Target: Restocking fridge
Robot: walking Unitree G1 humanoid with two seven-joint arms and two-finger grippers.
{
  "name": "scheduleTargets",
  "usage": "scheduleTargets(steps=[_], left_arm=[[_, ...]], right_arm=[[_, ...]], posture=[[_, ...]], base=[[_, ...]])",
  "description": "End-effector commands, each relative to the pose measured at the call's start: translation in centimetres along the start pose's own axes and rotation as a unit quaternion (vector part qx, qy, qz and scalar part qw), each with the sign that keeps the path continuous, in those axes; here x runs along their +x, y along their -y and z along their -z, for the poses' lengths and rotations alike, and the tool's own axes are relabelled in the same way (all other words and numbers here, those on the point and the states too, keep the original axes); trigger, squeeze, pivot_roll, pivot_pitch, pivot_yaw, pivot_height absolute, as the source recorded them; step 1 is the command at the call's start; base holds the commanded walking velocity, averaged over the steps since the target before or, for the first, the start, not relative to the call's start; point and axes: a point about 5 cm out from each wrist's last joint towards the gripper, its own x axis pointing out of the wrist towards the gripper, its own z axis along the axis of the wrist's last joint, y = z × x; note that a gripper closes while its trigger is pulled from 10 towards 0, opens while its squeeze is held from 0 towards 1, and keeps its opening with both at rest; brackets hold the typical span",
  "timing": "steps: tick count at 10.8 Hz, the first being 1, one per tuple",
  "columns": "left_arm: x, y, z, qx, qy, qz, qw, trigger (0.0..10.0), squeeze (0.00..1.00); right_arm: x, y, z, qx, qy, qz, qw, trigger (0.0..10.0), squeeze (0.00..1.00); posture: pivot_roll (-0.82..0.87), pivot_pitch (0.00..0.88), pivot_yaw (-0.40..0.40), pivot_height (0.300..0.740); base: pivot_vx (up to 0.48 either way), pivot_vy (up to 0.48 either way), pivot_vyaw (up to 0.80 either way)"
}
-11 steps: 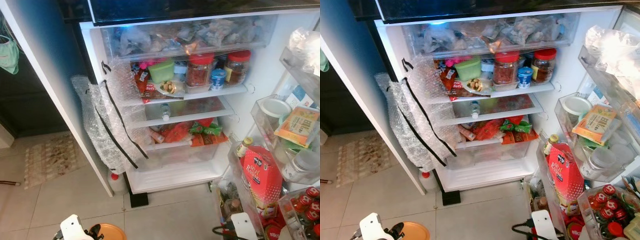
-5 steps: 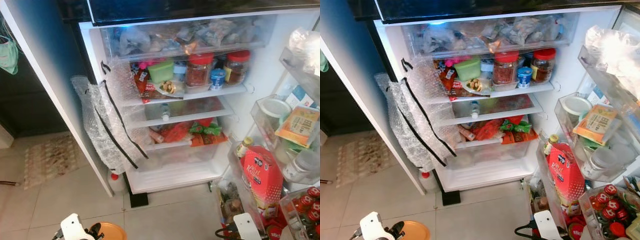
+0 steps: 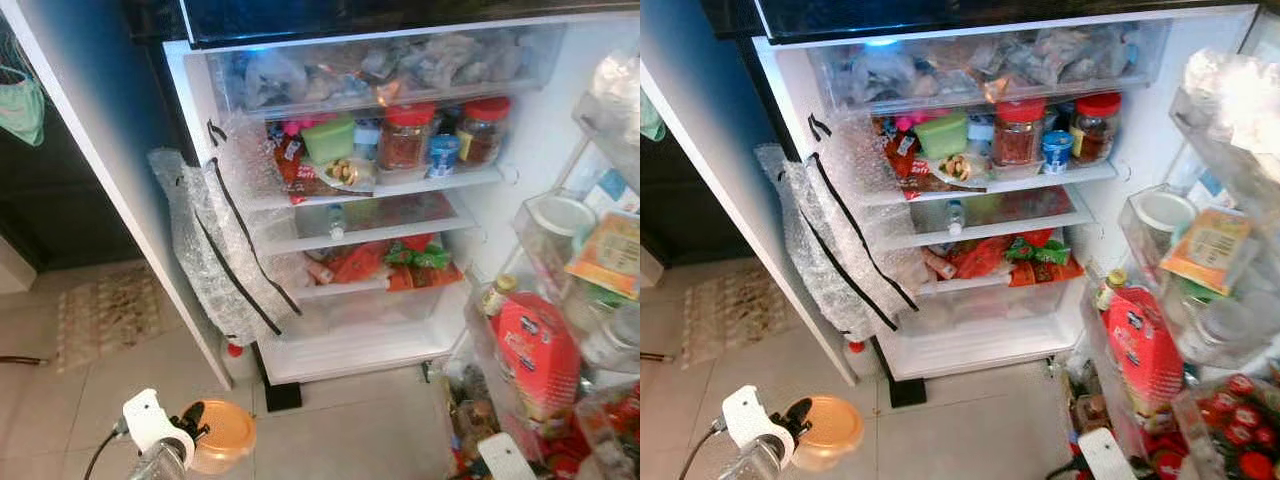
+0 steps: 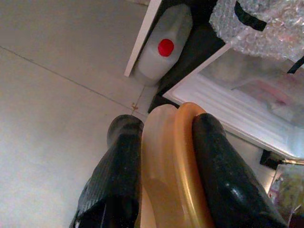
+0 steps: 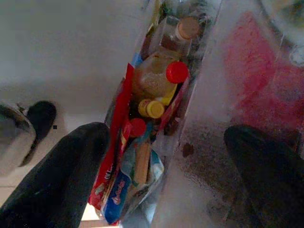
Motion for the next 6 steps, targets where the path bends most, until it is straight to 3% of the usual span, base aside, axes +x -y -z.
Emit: scheduleTargets(steps=[1, 4, 6], left_arm=[[0.1, -0.1, -0.8, -0.007, 0.015, 0.003, 1.0, 10.0, 0.0], [0.4, 0.9, -1.5, -0.01, 0.031, 0.03, 0.999, 10.0, 0.0], [0.6, 2.3, -2.2, -0.01, 0.045, 0.057, 0.997, 10.0, 0.0]], right_arm=[[-0.1, 1.6, 0.9, 0.001, -0.012, 0.034, 0.999, 10.0, 0.0], [-0.4, 3.3, 1.9, -0.025, -0.025, 0.065, 0.997, 10.0, 0.0], [-0.4, 4.1, 1.9, -0.016, -0.026, 0.077, 0.997, 10.0, 0.0]], posture=[[-0.05, 0.032, 0.031, 0.74], [-0.05, 0.031, 0.034, 0.74], [-0.06, 0.03, 0.034, 0.74]], base=[[0.0, 0.0, 0.0], [0.0, 0.0, 0.0], [0.0, 0.0, 0.0]])
